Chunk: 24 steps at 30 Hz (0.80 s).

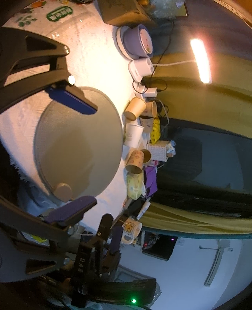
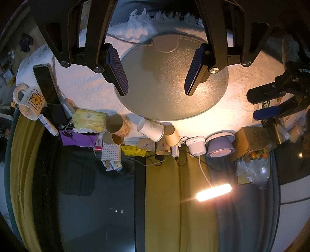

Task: Flip cup upright
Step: 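Move the right tool toward the white green-globe cup lying on its side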

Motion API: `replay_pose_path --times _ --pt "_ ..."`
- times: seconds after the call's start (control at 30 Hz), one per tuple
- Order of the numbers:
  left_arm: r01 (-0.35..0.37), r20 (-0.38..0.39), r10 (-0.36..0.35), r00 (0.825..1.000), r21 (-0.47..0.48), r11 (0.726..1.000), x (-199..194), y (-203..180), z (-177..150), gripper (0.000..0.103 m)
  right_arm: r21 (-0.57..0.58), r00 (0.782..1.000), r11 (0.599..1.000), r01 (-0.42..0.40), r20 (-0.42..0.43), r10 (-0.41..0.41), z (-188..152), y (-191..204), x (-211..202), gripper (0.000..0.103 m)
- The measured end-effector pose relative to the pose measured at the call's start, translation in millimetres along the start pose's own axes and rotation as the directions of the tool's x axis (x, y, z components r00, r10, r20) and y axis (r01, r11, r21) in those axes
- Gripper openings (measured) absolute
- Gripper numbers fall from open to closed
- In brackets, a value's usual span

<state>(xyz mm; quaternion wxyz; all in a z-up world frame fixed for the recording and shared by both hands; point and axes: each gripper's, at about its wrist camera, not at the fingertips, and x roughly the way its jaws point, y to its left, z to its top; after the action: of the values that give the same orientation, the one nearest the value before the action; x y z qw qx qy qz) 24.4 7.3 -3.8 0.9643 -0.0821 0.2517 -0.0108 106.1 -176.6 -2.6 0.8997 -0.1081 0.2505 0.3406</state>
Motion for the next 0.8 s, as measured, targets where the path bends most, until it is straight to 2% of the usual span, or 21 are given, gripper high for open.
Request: replay_pose_path --times 0.43,0.8 --pt "-0.012 -0.108 0.009 0.994 -0.028 1.0 85.6 16.7 37.2 0.087 0.026 0.999 1.0 0.003 -0.032 -0.002 31.6 -42.3 58.8 0.063" --pt "0.018 -0.18 -0.022 0.983 -0.023 1.0 161.7 15.2 67.4 0.087 0.066 0.999 0.997 0.029 -0.044 -0.026 55.2 -92.6 103.8 0.063"
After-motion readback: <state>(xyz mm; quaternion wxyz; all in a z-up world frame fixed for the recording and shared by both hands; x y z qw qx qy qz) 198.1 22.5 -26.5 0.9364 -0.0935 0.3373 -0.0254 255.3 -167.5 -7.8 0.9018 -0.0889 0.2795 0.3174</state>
